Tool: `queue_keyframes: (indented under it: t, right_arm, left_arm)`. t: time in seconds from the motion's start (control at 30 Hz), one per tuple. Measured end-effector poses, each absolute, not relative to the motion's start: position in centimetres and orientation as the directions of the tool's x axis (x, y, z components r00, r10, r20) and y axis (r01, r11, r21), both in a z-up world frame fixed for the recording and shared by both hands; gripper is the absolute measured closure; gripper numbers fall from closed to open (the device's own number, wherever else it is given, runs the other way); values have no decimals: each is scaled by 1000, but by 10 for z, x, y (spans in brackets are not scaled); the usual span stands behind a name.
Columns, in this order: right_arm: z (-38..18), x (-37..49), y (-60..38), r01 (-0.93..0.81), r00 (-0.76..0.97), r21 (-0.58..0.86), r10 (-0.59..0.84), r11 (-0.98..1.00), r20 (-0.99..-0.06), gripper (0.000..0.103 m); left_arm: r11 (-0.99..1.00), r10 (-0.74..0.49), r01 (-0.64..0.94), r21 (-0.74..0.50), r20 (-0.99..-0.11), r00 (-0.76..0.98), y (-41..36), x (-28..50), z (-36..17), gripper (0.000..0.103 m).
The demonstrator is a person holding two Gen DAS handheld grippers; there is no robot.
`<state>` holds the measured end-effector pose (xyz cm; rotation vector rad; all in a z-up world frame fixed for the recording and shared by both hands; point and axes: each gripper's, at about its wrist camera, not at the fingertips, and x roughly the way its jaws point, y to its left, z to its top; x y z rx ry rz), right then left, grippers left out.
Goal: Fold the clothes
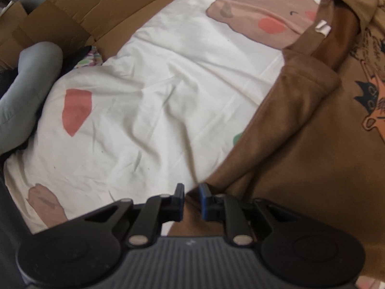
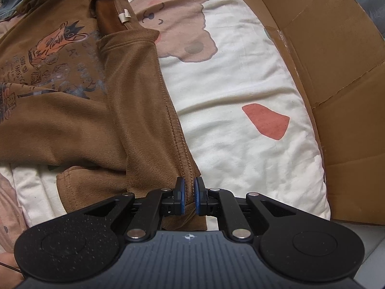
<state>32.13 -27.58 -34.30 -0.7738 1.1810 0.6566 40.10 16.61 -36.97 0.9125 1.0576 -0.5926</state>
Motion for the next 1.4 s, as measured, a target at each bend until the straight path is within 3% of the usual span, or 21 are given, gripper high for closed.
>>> queue_keyframes:
  t: [0.33, 0.57, 0.63, 0.77, 1.03, 1.4]
  right_arm:
    - [-348, 322, -273, -798, 250, -182, 39, 575, -968, 97]
    - [-352, 323, -272, -803, 238, -177, 35, 569, -971, 97]
    - [-354, 325, -272, -804, 239, -179, 32, 568, -971, 97]
    - [-354, 329, -274, -787, 273, -213, 19, 579, -962, 97]
    - [-347, 346, -279, -724, 397, -339, -39, 600, -917, 97]
    - [-349, 380, -274, -619, 536, -471, -99, 628, -838, 98]
  left_arm:
    - [471, 19, 794, 384, -904, 426, 162, 400, -376, 85]
    - [435, 24, 829, 352, -925, 380, 161, 412, -389, 78]
    - [468, 13, 825, 318, -936, 353, 163, 417, -389, 88]
    - [449, 7, 828, 336, -928, 373, 164, 409, -387, 97]
    - [501, -4, 710, 495, -819, 574, 176, 399, -365, 99]
    - [544, 101, 527, 653, -675, 731, 166, 385, -367, 100]
